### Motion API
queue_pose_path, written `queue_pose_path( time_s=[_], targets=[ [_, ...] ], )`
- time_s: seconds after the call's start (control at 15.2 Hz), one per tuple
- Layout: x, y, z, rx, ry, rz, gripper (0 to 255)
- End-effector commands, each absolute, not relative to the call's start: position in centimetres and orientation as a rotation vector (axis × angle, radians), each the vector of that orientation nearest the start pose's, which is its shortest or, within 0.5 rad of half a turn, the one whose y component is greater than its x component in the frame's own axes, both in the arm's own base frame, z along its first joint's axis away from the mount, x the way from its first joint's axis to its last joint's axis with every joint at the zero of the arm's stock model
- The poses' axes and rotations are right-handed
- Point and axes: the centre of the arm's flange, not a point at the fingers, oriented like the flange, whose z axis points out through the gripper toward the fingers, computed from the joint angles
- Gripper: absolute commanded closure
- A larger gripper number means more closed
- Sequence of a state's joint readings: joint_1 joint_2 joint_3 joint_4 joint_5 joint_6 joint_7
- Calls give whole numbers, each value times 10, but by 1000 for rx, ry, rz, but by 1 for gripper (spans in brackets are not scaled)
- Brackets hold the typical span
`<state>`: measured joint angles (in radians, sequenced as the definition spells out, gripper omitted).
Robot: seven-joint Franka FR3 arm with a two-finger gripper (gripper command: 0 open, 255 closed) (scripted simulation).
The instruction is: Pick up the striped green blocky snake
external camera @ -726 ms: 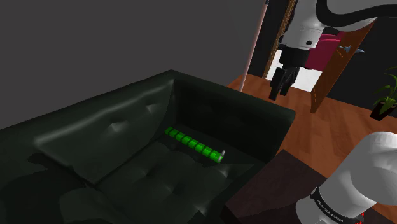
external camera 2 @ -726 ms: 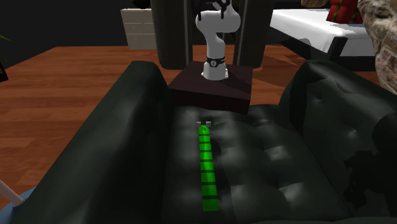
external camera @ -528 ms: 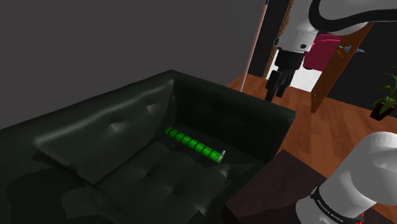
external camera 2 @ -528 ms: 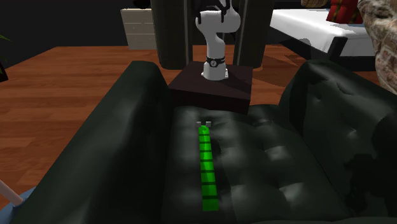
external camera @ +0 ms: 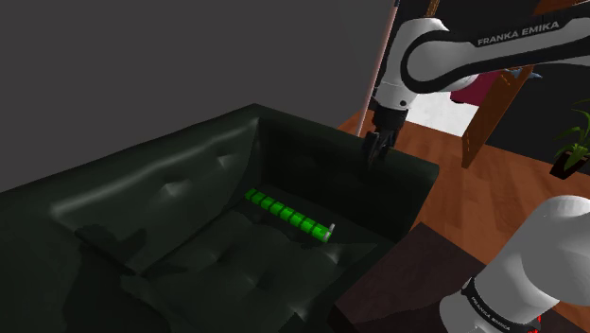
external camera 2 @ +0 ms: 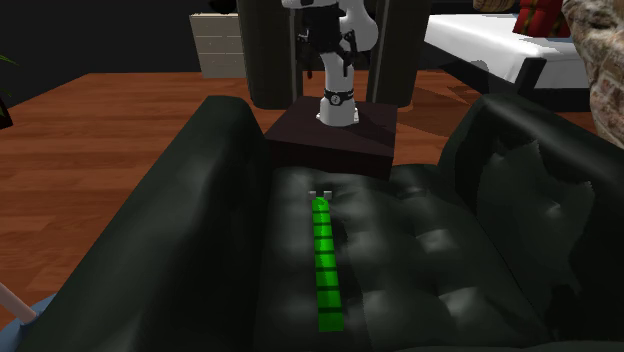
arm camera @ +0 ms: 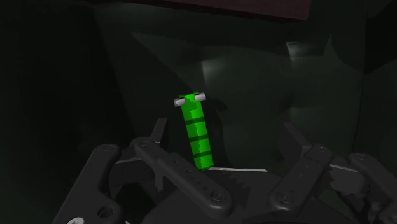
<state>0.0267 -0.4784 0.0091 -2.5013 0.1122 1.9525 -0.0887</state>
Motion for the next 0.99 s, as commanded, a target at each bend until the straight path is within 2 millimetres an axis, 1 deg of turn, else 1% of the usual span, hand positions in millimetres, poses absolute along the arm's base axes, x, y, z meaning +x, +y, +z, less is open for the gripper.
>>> queue_pose_path(
  time_s=[0.0, 0.92],
  targets=[
    [405, 25, 428, -3036, -132, 96, 0],
    [514, 48, 282, -3025, -226, 78, 0]
  ],
)
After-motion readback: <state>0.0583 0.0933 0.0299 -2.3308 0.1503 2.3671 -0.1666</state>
